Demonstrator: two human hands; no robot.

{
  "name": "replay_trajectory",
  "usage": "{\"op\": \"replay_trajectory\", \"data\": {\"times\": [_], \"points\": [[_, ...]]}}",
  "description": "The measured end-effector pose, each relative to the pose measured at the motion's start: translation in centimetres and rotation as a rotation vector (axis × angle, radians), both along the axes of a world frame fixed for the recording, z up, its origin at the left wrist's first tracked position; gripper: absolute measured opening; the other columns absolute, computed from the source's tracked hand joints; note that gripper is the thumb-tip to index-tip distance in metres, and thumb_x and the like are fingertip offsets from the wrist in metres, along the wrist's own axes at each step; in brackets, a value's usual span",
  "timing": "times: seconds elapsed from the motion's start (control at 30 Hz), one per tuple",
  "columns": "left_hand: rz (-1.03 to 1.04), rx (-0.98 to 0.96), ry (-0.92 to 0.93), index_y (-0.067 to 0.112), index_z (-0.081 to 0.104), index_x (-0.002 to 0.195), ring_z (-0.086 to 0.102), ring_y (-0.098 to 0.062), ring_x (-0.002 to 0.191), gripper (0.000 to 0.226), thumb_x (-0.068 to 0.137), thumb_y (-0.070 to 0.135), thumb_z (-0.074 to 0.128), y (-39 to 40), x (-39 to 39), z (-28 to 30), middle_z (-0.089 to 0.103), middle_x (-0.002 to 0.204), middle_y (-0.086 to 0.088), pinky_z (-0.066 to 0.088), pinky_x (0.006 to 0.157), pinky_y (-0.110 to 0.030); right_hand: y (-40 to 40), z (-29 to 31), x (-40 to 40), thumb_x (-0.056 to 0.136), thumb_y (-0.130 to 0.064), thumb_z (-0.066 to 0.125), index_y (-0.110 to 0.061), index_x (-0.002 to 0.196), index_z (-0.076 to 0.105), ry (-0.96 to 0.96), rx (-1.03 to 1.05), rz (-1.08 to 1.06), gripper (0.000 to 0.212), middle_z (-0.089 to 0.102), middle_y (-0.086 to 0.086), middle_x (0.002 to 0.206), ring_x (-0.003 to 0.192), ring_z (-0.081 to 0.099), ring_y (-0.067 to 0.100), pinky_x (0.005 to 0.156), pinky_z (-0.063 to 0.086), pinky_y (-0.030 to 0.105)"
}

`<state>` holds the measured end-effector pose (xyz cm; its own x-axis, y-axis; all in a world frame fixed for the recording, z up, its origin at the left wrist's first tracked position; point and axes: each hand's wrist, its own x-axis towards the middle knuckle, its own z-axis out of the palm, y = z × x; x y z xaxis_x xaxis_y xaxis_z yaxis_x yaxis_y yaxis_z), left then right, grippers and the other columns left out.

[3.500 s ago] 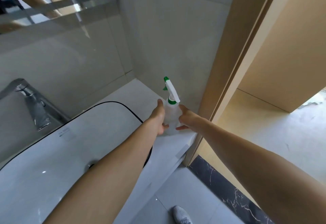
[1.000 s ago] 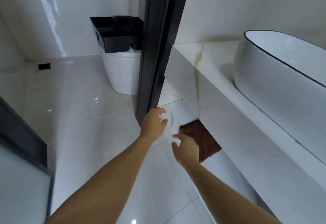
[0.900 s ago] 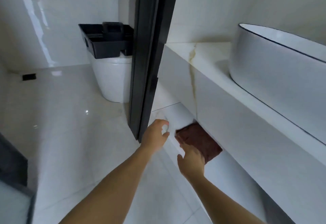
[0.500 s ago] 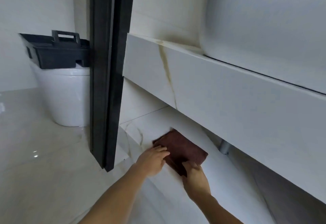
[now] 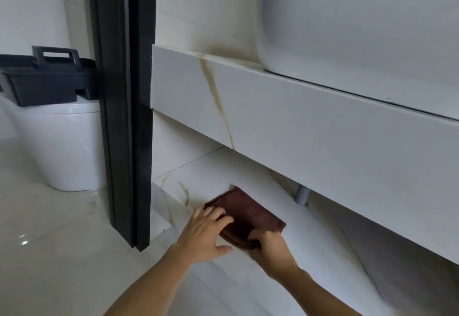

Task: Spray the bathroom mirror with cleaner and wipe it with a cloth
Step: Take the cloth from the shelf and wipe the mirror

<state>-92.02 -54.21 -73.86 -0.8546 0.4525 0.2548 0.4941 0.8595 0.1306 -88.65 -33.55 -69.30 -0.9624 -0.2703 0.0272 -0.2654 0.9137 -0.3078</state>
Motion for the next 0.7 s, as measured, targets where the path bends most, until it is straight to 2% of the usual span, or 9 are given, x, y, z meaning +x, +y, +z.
{"op": "replay_trajectory", "data": {"times": [0.1,0.2,0.27,0.37,0.43,0.47,0.53,0.6,0.7], "points": [[-0.04,0.071,0.044,0.034,0.058,0.128,0.052,-0.01,0.12,0.061,0.075,0.066,0.054,-0.2,0.0,-0.6,0.055,0.127,0.012,0.033,0.112,-0.037,1.1,1.6,1.0,0.082,0.004,0.056,-0.022,0.084,0.067,-0.068,-0.192,-0.051,0.029,0.067,-0.001,0.086,0.065,0.065,0.009,0.059,0.052,0.014],[-0.053,0.112,0.134,0.032,0.067,0.107,0.063,-0.008,0.094,0.038,0.071,0.032,0.077,-0.3,0.4,-0.3,0.064,0.102,0.015,0.048,0.089,-0.026,1.4,3.1,2.0,0.085,0.009,0.046,-0.022,0.086,0.066,-0.114,-0.292,-0.123,0.036,0.062,0.002,0.093,0.065,0.071,0.018,0.055,0.053,0.017],[-0.026,0.154,0.17,0.03,0.071,0.096,0.066,-0.008,0.077,0.041,0.062,0.012,0.084,-0.4,0.7,0.3,0.069,0.086,0.015,0.054,0.073,-0.025,1.1,4.0,2.4,0.084,0.01,0.039,-0.017,0.09,0.066,-0.137,-0.36,-0.138,0.04,0.06,0.005,0.095,0.067,0.07,0.02,0.051,0.051,0.017],[0.065,0.302,0.196,0.027,0.074,0.101,0.07,-0.012,0.073,0.043,0.068,0.001,0.082,-1.6,1.2,3.0,0.074,0.086,0.01,0.059,0.059,-0.03,-0.3,5.6,2.9,0.086,0.011,0.033,-0.012,0.09,0.069,-0.123,-0.53,-0.192,0.043,0.064,0.009,0.093,0.069,0.072,0.024,0.053,0.056,0.023],[0.103,0.352,0.184,0.026,0.073,0.107,0.069,-0.01,0.08,0.039,0.078,0.0,0.073,-3.2,1.7,6.0,0.073,0.095,0.011,0.059,0.063,-0.032,-1.8,7.0,3.2,0.086,0.006,0.036,-0.014,0.086,0.07,-0.073,-0.557,-0.2,0.039,0.068,0.006,0.085,0.073,0.073,0.023,0.062,0.059,0.036],[0.107,0.376,0.154,0.025,0.073,0.108,0.068,-0.01,0.082,0.035,0.084,0.0,0.068,-4.2,2.0,7.8,0.073,0.097,0.011,0.059,0.068,-0.032,-2.9,8.1,3.6,0.087,0.0,0.041,-0.016,0.086,0.071,-0.053,-0.545,-0.187,0.034,0.069,0.003,0.083,0.078,0.071,0.019,0.069,0.058,0.036],[0.137,0.411,0.104,0.02,0.073,0.108,0.068,-0.011,0.088,0.032,0.088,-0.002,0.062,-6.7,3.0,11.9,0.072,0.101,0.008,0.058,0.078,-0.034,-5.6,11.0,4.4,0.088,-0.017,0.055,-0.02,0.092,0.07,-0.028,-0.472,-0.106,0.015,0.067,-0.006,0.088,0.084,0.064,0.01,0.073,0.053,0.023],[0.2,0.412,0.106,0.017,0.074,0.107,0.068,-0.014,0.093,0.033,0.087,-0.005,0.061,-9.8,4.4,16.6,0.072,0.102,0.006,0.056,0.082,-0.033,-8.7,14.8,5.0,0.083,-0.027,0.065,-0.022,0.101,0.066,-0.005,-0.369,0.009,0.019,0.061,-0.008,0.098,0.089,0.057,0.009,0.074,0.047,0.017],[0.273,0.374,0.143,0.015,0.074,0.104,0.068,-0.017,0.09,0.033,0.084,-0.008,0.063,-14.4,6.9,24.9,0.072,0.099,0.004,0.057,0.081,-0.036,-12.8,22.0,5.1,0.083,-0.016,0.062,-0.02,0.108,0.061,0.053,-0.308,0.141,0.025,0.054,-0.004,0.106,0.096,0.049,0.014,0.077,0.044,0.018]]}}
